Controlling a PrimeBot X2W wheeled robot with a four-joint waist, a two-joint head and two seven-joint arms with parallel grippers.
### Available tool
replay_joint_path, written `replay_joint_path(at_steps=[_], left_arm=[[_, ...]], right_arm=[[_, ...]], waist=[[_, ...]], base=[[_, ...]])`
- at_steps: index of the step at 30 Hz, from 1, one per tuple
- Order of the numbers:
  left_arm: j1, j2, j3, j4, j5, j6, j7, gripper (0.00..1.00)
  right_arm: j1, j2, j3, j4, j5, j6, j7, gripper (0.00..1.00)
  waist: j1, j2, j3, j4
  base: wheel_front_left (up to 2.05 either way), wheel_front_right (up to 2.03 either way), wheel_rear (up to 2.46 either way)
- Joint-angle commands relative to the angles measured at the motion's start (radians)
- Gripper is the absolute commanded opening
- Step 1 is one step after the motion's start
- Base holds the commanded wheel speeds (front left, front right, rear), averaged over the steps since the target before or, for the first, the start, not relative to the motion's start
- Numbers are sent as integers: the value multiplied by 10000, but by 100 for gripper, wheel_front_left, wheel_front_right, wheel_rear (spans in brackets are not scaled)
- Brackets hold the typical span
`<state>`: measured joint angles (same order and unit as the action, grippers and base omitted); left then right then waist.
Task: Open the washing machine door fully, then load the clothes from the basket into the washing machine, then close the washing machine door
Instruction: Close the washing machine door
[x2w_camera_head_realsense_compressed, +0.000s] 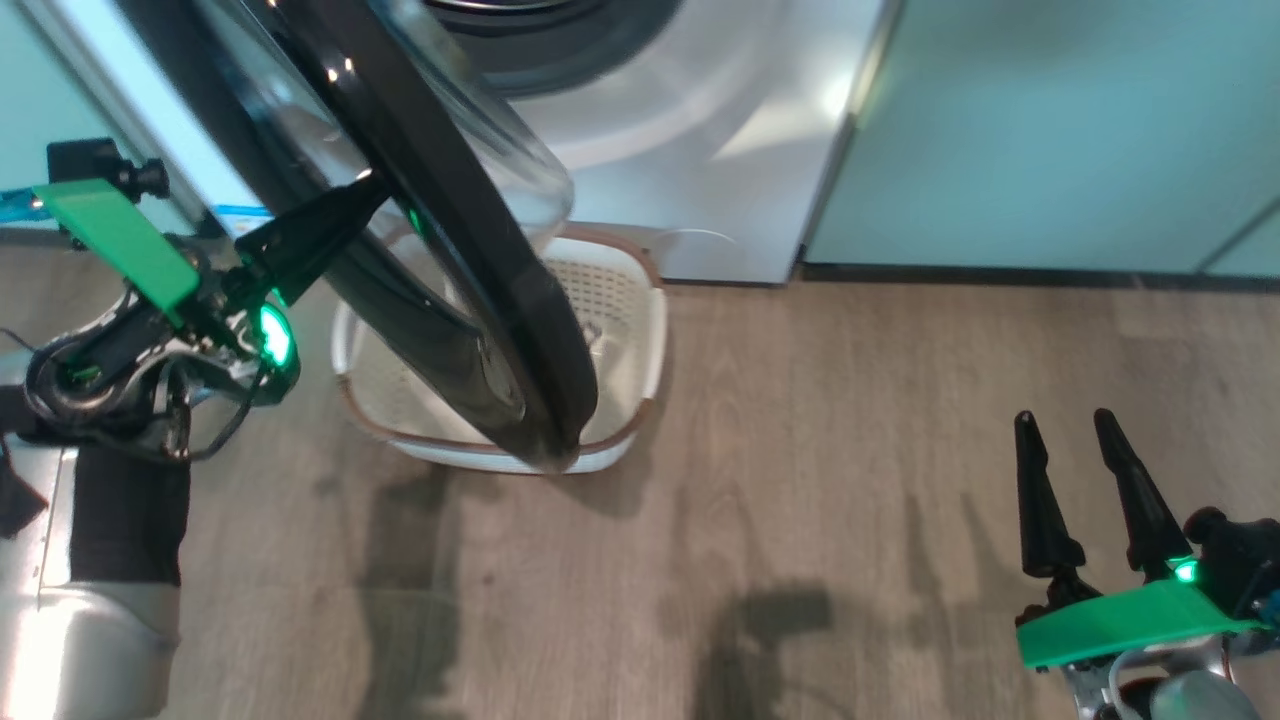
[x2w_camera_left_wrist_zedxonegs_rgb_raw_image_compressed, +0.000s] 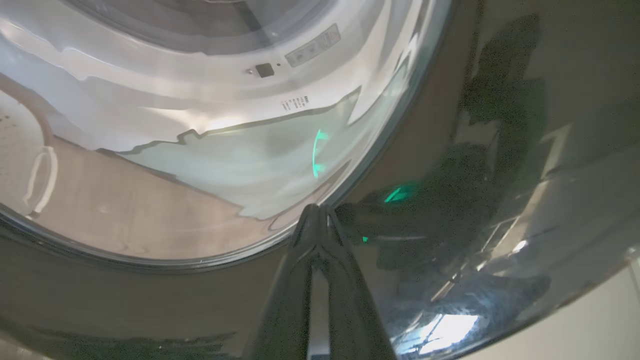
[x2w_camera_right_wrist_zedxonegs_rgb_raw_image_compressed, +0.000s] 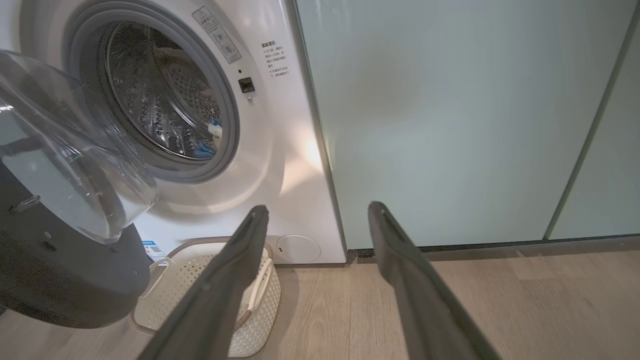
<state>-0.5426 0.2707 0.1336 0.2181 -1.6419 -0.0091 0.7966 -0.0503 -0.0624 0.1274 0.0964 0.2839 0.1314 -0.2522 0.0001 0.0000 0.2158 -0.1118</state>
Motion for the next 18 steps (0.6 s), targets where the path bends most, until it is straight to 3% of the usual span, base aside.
replay_joint_path(at_steps=[1,10,18], left_arm=[[-590,290,386,-279,88,-55,-37,0],[-1229,98,480,238,249,-336,-534,0],[-1650,-49,531,805,301,-643,-791,0]], right_arm=[[-324,-33,120,-341,99,-7,-93,100],[-456,72,67,-388,174,-7,-94,100],[-504,104,27,-401,207,-7,-94,100]], waist=[[-1,0,186,-397],[-1,0,378,-1200],[-1,0,472,-1442]], base=[[0,0,0],[0,0,0],[0,0,0]])
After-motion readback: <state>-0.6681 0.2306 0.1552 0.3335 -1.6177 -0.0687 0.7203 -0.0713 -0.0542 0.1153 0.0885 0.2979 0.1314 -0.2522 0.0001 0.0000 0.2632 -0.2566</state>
